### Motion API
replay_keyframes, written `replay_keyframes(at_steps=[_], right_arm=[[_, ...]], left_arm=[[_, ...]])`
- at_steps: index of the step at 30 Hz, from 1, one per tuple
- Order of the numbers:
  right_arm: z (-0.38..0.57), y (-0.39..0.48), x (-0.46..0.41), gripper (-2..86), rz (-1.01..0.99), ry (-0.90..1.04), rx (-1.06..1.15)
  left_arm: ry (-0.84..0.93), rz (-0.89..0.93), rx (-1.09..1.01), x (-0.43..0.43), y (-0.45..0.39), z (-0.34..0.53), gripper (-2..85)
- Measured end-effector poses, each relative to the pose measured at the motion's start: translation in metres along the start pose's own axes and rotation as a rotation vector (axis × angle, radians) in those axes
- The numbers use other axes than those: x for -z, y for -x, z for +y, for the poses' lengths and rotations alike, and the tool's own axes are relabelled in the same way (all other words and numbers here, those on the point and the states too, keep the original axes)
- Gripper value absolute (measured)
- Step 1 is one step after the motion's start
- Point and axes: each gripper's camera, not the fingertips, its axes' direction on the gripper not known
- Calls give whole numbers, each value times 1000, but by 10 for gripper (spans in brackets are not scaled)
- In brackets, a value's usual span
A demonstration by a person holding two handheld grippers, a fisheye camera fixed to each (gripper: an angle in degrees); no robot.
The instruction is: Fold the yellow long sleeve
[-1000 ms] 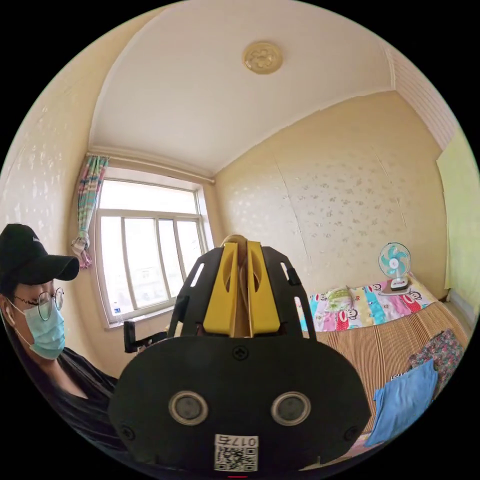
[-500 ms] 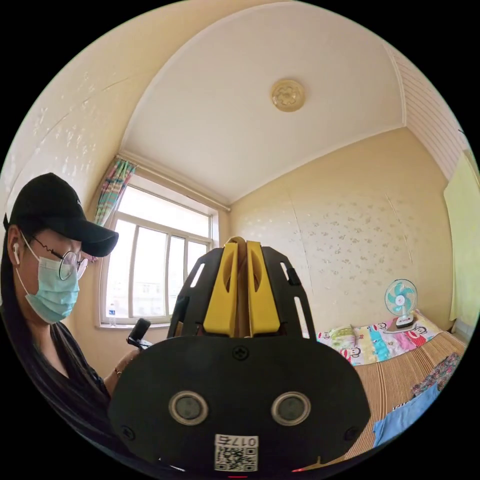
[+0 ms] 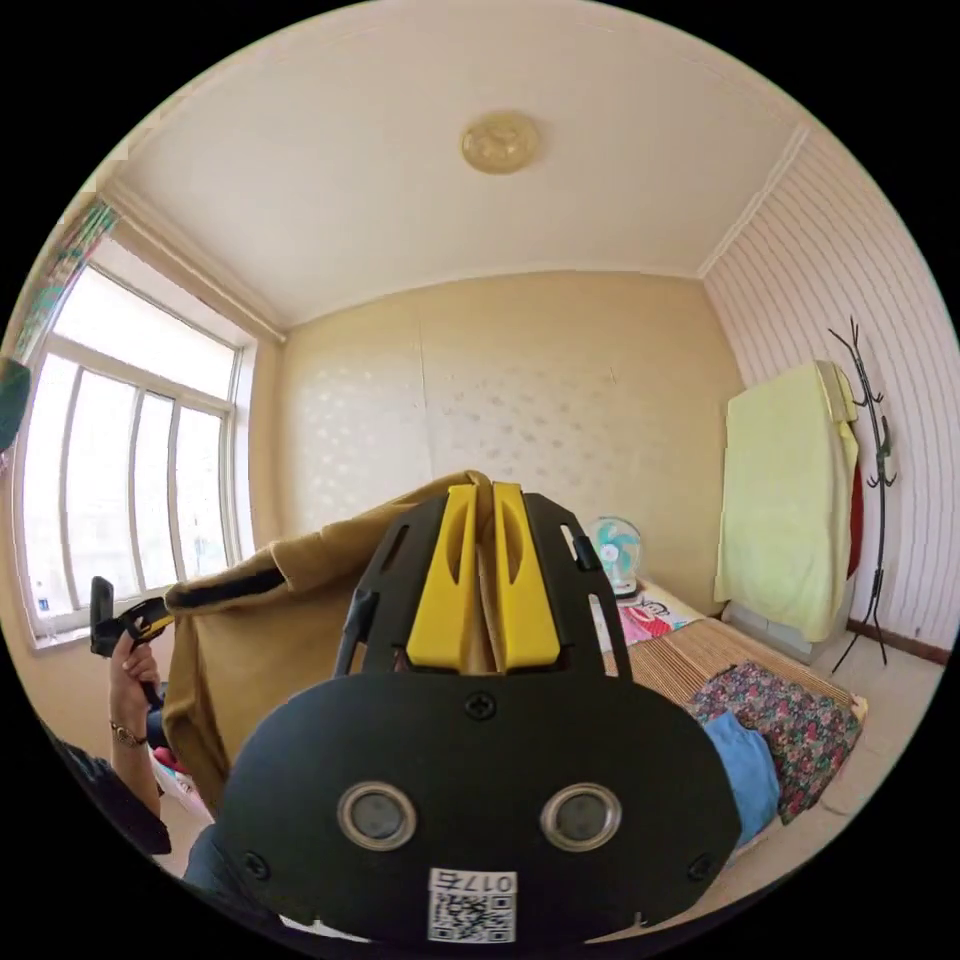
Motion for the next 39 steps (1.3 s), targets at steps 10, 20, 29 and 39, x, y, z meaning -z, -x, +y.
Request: replay_keyframes(at_steps=[10,20,29,39], right_arm=[[128,-15,-412,67,-209,841,76],[342,14,-279,37,23,1265,174],[309,-9,-194,9,-125,1536,55],[170,-160,-209,117,-4,1097,-446]], left_arm=[[299,-541,209,-197,219,-22,86],[1211,-470,12,-297,214,268,85],[1165,-452,146,-224,161,315,17],[1116,-365,370,-145,150,325,-6]])
